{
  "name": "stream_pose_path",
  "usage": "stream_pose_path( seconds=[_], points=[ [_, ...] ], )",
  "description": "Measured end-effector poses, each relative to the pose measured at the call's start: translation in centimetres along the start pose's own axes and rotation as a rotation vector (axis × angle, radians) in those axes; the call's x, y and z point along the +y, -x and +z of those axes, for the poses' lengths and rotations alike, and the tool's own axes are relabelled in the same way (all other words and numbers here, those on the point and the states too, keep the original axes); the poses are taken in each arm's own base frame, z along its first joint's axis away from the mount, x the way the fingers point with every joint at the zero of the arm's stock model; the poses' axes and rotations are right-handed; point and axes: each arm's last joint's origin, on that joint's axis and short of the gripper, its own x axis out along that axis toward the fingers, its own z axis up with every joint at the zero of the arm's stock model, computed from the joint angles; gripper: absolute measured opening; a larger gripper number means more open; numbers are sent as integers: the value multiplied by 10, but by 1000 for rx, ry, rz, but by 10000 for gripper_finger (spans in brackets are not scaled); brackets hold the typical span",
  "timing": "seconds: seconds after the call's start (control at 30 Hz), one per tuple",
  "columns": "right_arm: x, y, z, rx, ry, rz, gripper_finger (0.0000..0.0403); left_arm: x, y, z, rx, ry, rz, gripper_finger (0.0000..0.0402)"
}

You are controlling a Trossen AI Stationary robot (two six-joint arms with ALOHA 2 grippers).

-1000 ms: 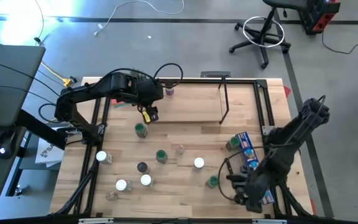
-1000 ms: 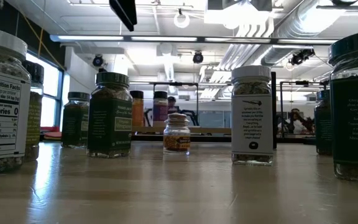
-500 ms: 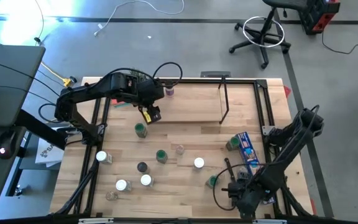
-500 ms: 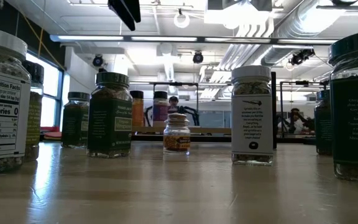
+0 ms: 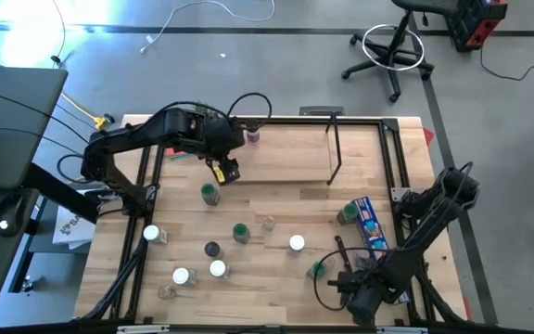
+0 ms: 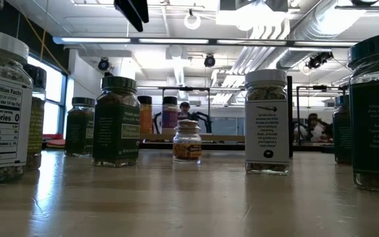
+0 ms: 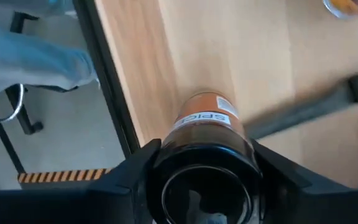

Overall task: Shelf spices
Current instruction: Put the black seasoning bottle on the shelf

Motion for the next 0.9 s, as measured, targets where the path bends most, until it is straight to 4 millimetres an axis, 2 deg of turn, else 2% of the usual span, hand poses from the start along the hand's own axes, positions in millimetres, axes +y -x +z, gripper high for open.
stream_pose_path(
  seconds=[0.1,0.2,0.33,0.47,0.57,0.67,0.77,0.9],
  points=[
    [-7,45,7,1,-33,26,189,7,18,-2,-63,17,23,281],
    [-25,101,16,-29,-114,34,189,16,42,-5,-155,44,58,281],
    [-61,180,35,-135,-273,78,189,28,70,-14,-278,56,85,281],
    [-98,232,67,-264,-350,81,189,37,90,-24,-357,67,75,281],
    [-127,251,98,-344,-389,14,189,41,99,-31,-377,75,71,281],
    [-159,258,136,-390,-403,-38,189,44,105,-36,-391,78,56,281],
    [-196,256,174,-404,-400,-90,189,44,107,-39,-394,78,33,281],
    [-248,240,221,-392,-379,-148,189,44,107,-42,-361,100,13,281]
  ],
)
